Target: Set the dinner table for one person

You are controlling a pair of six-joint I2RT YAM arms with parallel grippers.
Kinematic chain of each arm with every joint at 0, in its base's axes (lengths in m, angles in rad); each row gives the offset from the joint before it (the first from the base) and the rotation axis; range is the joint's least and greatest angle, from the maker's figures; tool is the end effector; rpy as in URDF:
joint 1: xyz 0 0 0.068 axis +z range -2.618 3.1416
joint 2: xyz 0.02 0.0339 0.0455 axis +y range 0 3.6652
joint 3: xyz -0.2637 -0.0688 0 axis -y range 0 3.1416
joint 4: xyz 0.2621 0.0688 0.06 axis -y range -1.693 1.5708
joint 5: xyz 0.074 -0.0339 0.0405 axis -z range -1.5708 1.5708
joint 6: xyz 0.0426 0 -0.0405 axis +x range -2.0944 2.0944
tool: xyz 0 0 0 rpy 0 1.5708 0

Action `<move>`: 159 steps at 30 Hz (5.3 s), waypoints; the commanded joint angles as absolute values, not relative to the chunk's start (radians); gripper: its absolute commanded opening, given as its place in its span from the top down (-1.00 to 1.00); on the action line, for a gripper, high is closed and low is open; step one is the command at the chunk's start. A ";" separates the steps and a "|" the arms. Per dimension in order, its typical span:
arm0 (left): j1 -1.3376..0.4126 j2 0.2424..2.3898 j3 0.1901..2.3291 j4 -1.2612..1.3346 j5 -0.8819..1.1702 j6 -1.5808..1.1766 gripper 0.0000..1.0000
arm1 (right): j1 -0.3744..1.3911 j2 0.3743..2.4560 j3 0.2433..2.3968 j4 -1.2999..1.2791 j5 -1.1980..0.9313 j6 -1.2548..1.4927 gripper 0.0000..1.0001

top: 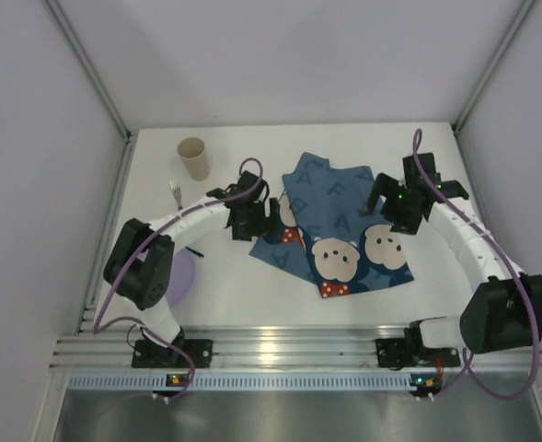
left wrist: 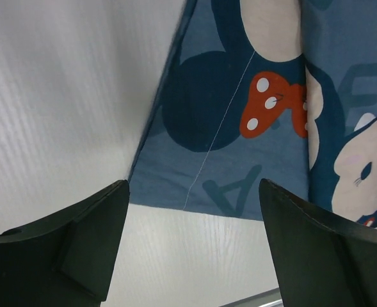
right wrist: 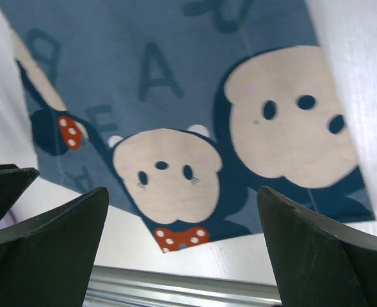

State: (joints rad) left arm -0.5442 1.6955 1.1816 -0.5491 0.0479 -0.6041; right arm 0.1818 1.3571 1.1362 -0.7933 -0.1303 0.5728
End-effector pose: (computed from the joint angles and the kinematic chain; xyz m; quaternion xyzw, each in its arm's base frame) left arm 0.3131 -0.1919 0.1967 -0.0230 0.9674 -0.1558 0.1983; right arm 0.2885 0.0587 0.2736 0.1688 0.9447 0.1592 0.2318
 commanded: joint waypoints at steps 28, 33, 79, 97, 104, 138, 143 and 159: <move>-0.557 2.109 1.384 -0.368 0.285 -0.434 0.45 | -0.024 1.395 0.989 -0.628 -0.238 0.453 -0.99; -0.557 2.100 1.399 -0.406 0.336 -0.430 0.98 | -0.072 1.526 1.063 -0.598 -0.163 0.413 -0.99; -0.459 2.005 1.424 -0.683 0.080 -0.367 1.00 | -0.075 1.798 1.250 -0.612 -0.019 0.377 1.00; -0.360 1.602 1.080 -0.765 -0.130 -0.598 1.00 | -0.140 1.833 1.252 -0.614 -0.126 0.416 0.98; -0.365 1.554 1.045 -0.790 -0.192 -0.632 1.00 | -0.058 1.813 1.247 -0.623 -0.129 0.416 0.53; -0.008 1.709 1.296 -0.592 -0.134 -0.380 -0.36 | 0.118 1.284 1.155 -0.903 -0.038 0.425 -0.72; 0.024 1.871 1.367 -0.555 -0.129 -0.356 -0.34 | 0.117 1.273 1.134 -0.933 -0.015 0.420 -0.72; 0.067 2.026 1.375 -0.522 -0.127 -0.327 0.38 | 0.118 1.347 1.170 -0.946 0.028 0.426 -0.71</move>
State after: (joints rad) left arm 0.0509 1.9881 1.3933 -0.5587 -0.1154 -0.3405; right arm 0.1047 1.3312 1.1267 -0.9314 0.0010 0.4301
